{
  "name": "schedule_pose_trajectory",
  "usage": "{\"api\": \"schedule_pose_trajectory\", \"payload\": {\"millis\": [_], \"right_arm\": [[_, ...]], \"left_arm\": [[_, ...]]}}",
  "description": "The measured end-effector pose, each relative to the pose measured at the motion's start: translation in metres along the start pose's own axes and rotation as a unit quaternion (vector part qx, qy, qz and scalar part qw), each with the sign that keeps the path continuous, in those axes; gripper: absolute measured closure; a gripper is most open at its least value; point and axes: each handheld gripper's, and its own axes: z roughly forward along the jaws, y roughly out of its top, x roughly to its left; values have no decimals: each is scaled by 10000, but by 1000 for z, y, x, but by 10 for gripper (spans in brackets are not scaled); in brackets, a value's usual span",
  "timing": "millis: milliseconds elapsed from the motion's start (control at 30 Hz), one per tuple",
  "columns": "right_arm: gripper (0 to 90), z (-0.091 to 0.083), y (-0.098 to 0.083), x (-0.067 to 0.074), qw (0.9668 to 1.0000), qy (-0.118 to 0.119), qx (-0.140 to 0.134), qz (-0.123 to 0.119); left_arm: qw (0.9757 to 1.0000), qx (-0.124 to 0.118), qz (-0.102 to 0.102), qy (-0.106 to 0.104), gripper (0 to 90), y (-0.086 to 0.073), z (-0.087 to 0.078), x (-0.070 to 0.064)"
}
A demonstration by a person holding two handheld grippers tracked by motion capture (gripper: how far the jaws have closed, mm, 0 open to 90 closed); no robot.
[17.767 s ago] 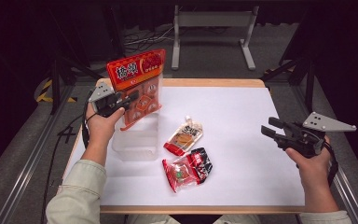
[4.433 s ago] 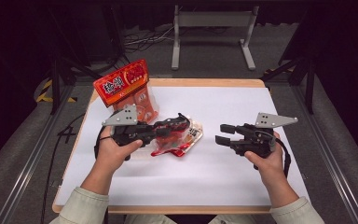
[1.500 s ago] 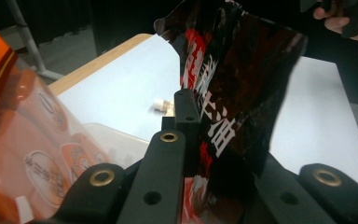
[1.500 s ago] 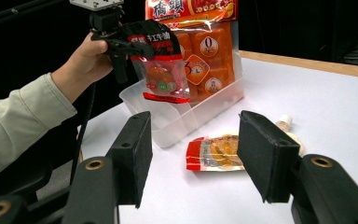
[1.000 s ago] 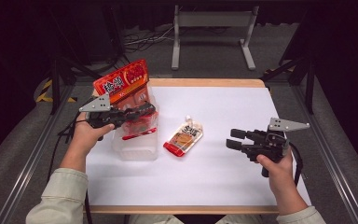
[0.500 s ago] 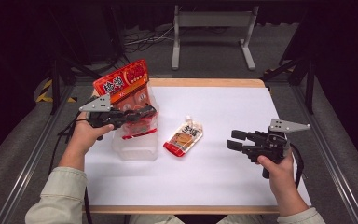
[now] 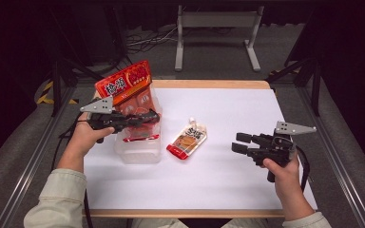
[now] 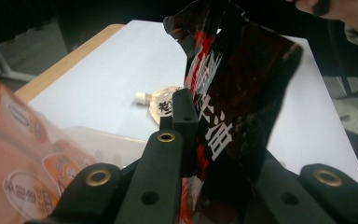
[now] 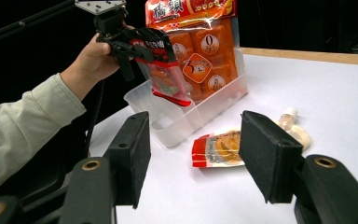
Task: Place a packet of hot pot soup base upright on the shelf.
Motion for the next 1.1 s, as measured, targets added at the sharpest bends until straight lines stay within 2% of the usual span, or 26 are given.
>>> {"api": "schedule_pose_trajectory", "payload": {"millis": [100,300,633,700,800,833,900,1033,1100], "right_arm": [[432,-1,0,0,10000,4,-1,-1],[430,0,-1,-1,10000,38,2,66],[428,1,0,-3,9999,76,-12,99],[428,1,-1,-3,9999,81,-16,119],[428,2,-1,-3,9999,85,-15,119],[428,2,-1,-3,9999,86,-13,117],[428,2,-1,-3,9999,89,-12,116],[427,2,-1,-4,9998,97,-11,147],[426,3,-1,-4,9998,110,-8,136]], "left_arm": [[9999,-38,-120,57,877,-2,0,0],[9996,133,-124,203,862,-3,2,-1],[9987,278,-359,212,829,-9,5,2],[9974,545,-366,303,817,-13,8,2],[9965,653,-408,320,787,-18,11,2],[9965,601,-470,326,771,-18,10,2],[9967,397,-582,404,650,-18,9,1],[9952,298,-696,623,409,-16,6,-2],[9948,213,-714,691,333,-14,4,-4]]}}
